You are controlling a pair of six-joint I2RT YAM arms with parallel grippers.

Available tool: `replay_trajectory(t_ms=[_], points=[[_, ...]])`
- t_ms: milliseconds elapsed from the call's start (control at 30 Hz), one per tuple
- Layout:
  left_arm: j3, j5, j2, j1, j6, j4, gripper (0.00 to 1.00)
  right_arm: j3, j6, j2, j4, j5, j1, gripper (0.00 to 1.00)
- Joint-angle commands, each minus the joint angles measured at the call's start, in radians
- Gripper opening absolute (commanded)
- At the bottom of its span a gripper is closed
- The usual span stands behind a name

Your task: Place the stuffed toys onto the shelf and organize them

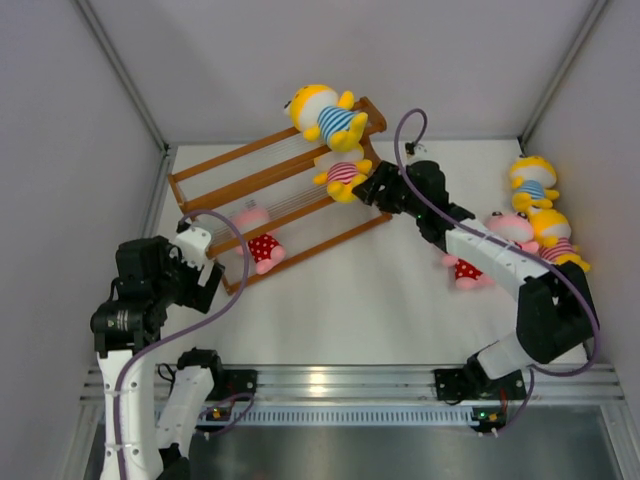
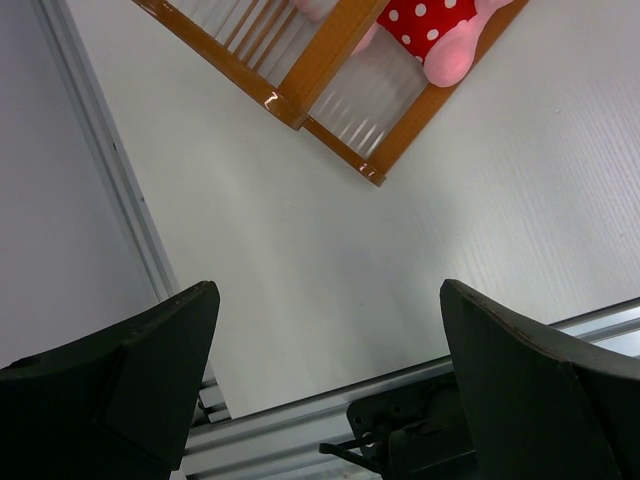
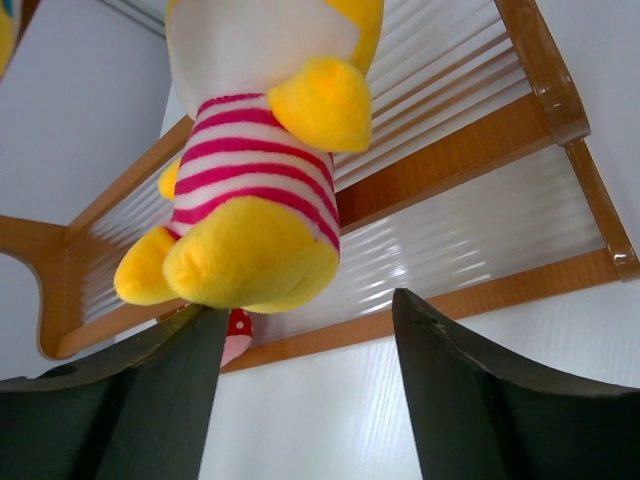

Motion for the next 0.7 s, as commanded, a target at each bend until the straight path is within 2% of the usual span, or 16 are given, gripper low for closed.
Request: replay_trajectory(t_ms=[0,33,100,200,233,333,500,567,667], points=[[-0.001,-0.007,-0.008,0.006,0.013,-0.004,0.98,0.081,0.039,0.054,0.118,-0.004,0.012,0.64],[-0.002,-0.015,-0.007,0.005,0.016,-0.004,0.98,0.104,0.036,0.065,0.113,-0.008,0.012,0.57],[-0.001,-0.027,-0.007,0.005,0.021,-0.002,0.98,0.116,0.026,0.077,0.101,-0.010,0.006,0.49],[-0.005,-0.038,-0.007,0.006,0.027,-0.002,0.98,0.115,0.020,0.071,0.099,-0.013,-0.013,0.28],[-0.007,-0.038,-0.005,0.006,0.030,-0.004,0.98,0.116,0.014,0.068,0.095,-0.018,-0.020,0.16],[-0.010,-0.032,-0.001,0.005,0.035,-0.002,0.98,0.131,-0.036,0.080,0.096,-0.105,-0.048,0.01],[-0.013,-0.031,0.001,0.005,0.038,-0.002,0.98,0.228,-0.208,0.146,0.040,-0.405,-0.097,0.00],[-0.013,-0.033,0.003,0.006,0.038,-0.004,0.98,0.288,-0.269,0.180,-0.002,-0.447,-0.106,0.00],[-0.012,-0.033,-0.001,0.006,0.036,-0.004,0.98,0.340,-0.274,0.221,-0.051,-0.462,-0.125,0.00]])
